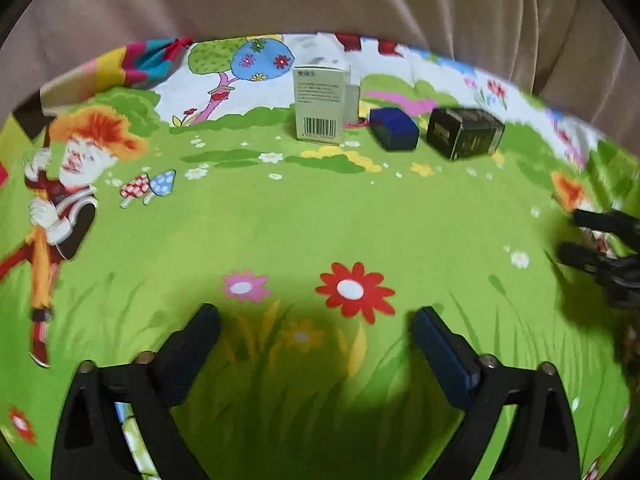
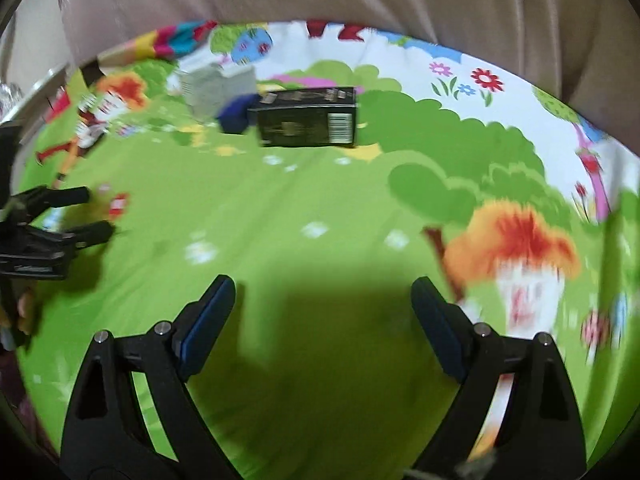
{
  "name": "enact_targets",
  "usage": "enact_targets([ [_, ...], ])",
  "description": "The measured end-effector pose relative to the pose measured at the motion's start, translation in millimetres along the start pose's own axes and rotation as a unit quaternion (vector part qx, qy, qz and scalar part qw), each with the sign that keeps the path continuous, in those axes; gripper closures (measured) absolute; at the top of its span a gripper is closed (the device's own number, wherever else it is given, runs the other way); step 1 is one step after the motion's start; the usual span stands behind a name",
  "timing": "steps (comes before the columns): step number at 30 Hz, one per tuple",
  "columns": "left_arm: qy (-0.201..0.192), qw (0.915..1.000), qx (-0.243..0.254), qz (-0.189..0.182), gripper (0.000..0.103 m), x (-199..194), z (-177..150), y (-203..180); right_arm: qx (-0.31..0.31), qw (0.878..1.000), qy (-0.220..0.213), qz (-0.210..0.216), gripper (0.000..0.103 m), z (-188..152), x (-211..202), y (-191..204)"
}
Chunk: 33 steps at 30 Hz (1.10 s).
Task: Organize rigid objects
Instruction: 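Move both tools back over the remaining boxes on the mat, then grasp the black DORMI box with the right tool while the left tool grasps the blue block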
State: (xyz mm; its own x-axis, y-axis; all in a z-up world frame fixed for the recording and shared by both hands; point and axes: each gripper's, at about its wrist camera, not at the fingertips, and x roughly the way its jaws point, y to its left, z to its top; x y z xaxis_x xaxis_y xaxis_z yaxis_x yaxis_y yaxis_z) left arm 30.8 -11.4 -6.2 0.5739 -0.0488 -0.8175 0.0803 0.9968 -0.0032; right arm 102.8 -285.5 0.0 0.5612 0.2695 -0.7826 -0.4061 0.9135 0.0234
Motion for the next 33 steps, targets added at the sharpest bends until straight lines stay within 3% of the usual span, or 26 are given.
enact_targets([
  [5,-0.001,1.0000,0.002,0.001,0.000,3,1,-3,-0.071,0.997,0.012,0.028,0.001,38,37,-18],
  [10,0.000,1.0000,0.001,-0.001,0.000,7,3,-4,-0.137,0.987,0.027,0.073,0.000,86,72,-26],
  [19,0.001,1.0000,0.001,-0.001,0.000,7,2,-3,-0.262,0.952,0.051,0.147,0.001,129,101,-4],
  [20,0.002,1.0000,0.000,0.000,0.000,7,2,-3,-0.271,0.950,0.045,0.149,0.009,128,98,-1],
  [21,0.002,1.0000,0.000,0.000,0.000,8,3,-2,-0.267,0.949,0.045,0.161,0.027,127,93,-1],
  [23,0.003,1.0000,-0.002,0.003,0.000,8,3,-3,-0.253,0.956,0.033,0.144,0.060,118,77,-3],
  [29,0.014,0.9997,-0.015,0.014,0.000,23,24,-21,-0.180,0.983,0.017,0.015,0.060,42,18,-10],
  [33,0.026,0.9994,0.022,-0.011,0.000,57,69,-61,-0.074,0.997,0.010,0.006,0.059,-3,-16,-31],
])
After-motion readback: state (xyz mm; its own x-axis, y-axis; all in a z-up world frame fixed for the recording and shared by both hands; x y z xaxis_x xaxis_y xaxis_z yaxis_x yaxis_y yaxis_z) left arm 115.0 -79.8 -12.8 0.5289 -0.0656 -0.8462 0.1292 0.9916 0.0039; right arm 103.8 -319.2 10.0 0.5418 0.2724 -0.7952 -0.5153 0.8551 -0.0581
